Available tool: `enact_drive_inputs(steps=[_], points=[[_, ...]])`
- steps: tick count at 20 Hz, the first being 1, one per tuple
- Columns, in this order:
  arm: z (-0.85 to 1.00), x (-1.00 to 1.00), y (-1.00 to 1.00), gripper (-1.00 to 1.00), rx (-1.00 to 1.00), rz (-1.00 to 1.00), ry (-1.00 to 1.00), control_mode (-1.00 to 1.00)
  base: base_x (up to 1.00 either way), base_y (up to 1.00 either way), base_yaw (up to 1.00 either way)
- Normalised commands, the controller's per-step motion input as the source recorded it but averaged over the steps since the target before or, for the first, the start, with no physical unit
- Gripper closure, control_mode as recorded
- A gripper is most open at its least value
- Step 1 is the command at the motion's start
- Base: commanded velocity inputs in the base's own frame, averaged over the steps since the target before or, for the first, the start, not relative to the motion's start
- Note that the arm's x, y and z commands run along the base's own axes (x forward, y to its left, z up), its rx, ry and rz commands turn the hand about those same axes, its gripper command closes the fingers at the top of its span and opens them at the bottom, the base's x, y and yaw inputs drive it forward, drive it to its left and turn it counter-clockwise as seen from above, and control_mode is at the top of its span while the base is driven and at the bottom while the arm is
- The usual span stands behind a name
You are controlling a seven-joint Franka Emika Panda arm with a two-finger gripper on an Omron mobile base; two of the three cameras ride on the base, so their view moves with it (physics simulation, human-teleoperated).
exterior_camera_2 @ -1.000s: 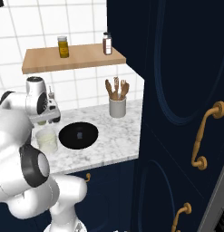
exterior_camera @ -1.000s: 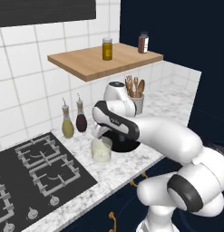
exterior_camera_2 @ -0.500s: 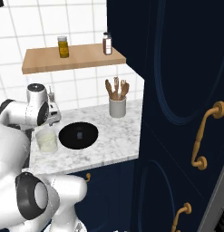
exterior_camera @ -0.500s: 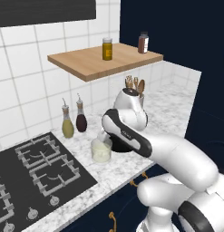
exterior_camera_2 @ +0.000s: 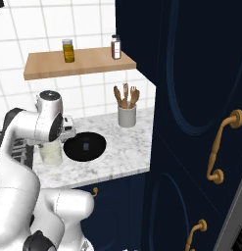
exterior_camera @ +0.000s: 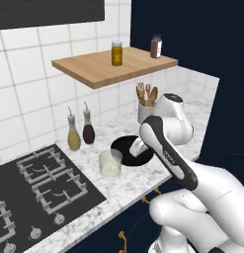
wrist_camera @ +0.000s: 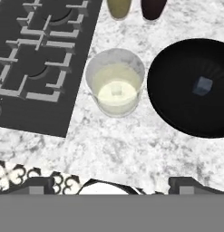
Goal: Grab a lemon wedge from the fridge and one ice cube from the ice bowl, and put them in the glass of lemonade.
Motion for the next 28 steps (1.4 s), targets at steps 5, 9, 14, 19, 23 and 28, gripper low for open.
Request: enact_drive_inputs(steps=[5, 9, 14, 19, 23, 28], points=[[0.11, -0.87, -0.77, -1.0, 0.0, -0.15, 0.11, -1.0, 0.0, 0.0, 0.0], [0.01, -0.62, -0.39, -1.0, -0.01, -0.32, 0.01, -1.0, 0.0, 0.0, 0.0], [0.39, -0.19, -0.45, -1.0, -0.02, -0.38, 0.0, -1.0, 0.0, 0.0, 0.0], [0.51, -0.81, -0.38, -1.0, 0.02, -0.04, -0.04, -1.0, 0.0, 0.0, 0.0], [0.24, -0.34, -0.14, -1.0, 0.0, 0.0, -0.01, -1.0, 0.0, 0.0, 0.0], [0.0, -0.03, 0.0, -1.0, 0.0, 0.0, 0.0, -1.0, 0.0, 0.0, 0.0]])
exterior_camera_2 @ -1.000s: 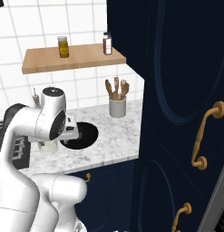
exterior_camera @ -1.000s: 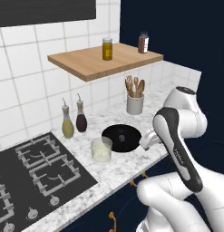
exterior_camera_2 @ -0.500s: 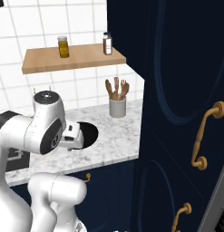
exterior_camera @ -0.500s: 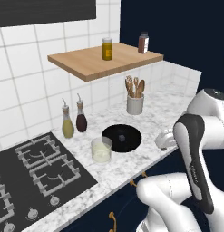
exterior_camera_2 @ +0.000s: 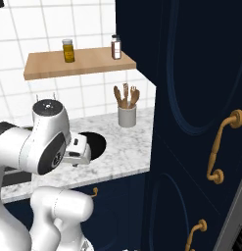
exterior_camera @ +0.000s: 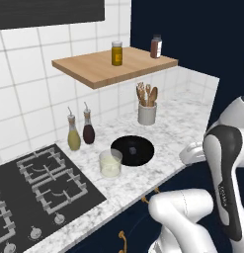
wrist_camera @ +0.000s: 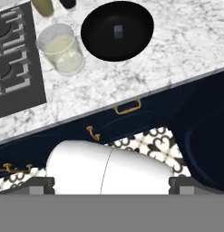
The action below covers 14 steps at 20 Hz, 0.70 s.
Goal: Grab a lemon wedge from the fridge and one ice cube from the ice bowl, and put them in the glass of lemonade.
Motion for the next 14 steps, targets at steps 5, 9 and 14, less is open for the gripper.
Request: enact_drive_inputs(steps=[5, 9, 14], points=[[0.0, -0.1, 0.0, -1.0, 0.0, 0.0, 0.0, 1.0, -0.77, -0.02, -0.28], [0.0, 0.0, 0.0, -1.0, 0.0, 0.0, 0.0, 1.0, -0.75, 0.0, -0.69], [0.0, 0.0, 0.0, -1.0, 0.0, 0.0, 0.0, 1.0, -0.56, -0.15, -0.68]])
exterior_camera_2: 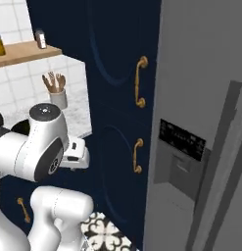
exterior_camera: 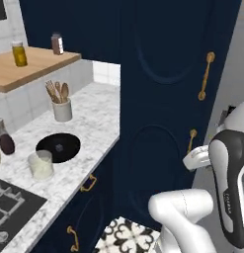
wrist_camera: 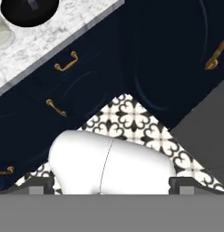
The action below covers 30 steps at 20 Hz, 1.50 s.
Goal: Grab a lemon wedge from the fridge and one ice cube from the ice bowl, and put them in the glass of lemonade.
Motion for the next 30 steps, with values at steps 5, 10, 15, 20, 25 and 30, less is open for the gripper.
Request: enact_drive_inputs(steps=[5, 10, 15, 20, 25, 30], points=[[0.0, 0.0, 0.0, -1.0, 0.0, 0.0, 0.0, 1.0, -0.19, -0.3, -0.72], [0.0, 0.0, 0.0, -1.0, 0.0, 0.0, 0.0, 1.0, -0.03, -0.76, -0.63], [0.0, 0.0, 0.0, -1.0, 0.0, 0.0, 0.0, 1.0, 0.21, -0.75, -0.61], [0.0, 0.0, 0.0, -1.0, 0.0, 0.0, 0.0, 1.0, 0.07, -0.18, -0.26], [0.0, 0.0, 0.0, -1.0, 0.0, 0.0, 0.0, 1.0, -0.24, 0.11, -0.06], [0.0, 0.0, 0.0, -1.0, 0.0, 0.0, 0.0, 1.0, -0.72, 0.05, 0.0]])
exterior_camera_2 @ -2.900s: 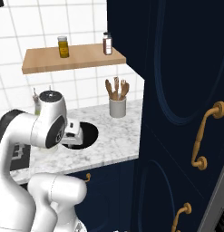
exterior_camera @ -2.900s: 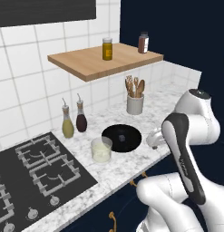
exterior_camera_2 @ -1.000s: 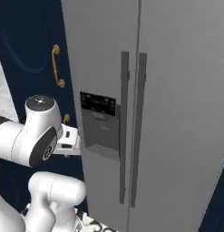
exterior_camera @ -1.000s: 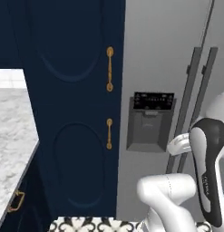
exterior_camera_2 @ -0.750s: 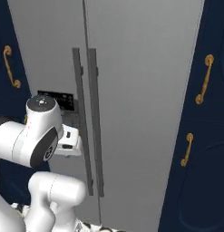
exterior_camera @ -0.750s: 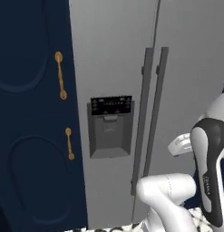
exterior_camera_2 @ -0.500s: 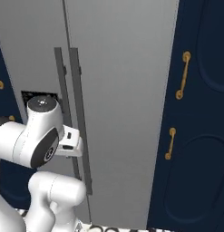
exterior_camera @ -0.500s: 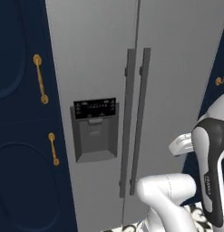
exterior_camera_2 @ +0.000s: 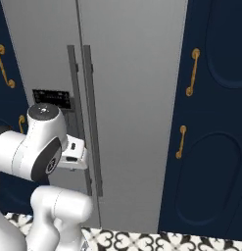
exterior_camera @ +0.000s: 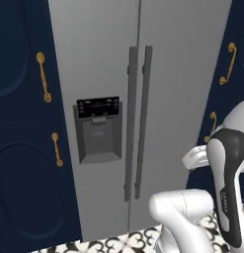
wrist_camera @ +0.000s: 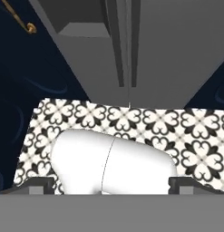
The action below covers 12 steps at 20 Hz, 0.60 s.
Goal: Grab a lemon wedge from the fridge and one ice cube from the ice bowl, and put them in the glass of lemonade.
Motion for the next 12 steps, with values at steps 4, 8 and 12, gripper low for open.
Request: enact_drive_inputs(steps=[4, 8, 12], points=[[0.0, 0.0, 0.0, -1.0, 0.0, 0.0, 0.0, 1.0, -0.62, 0.03, 0.0], [0.0, 0.0, 0.0, -1.0, 0.0, 0.0, 0.0, 1.0, -0.29, 0.14, 0.0], [0.0, 0.0, 0.0, -1.0, 0.0, 0.0, 0.0, 1.0, -0.16, 0.16, 0.0]])
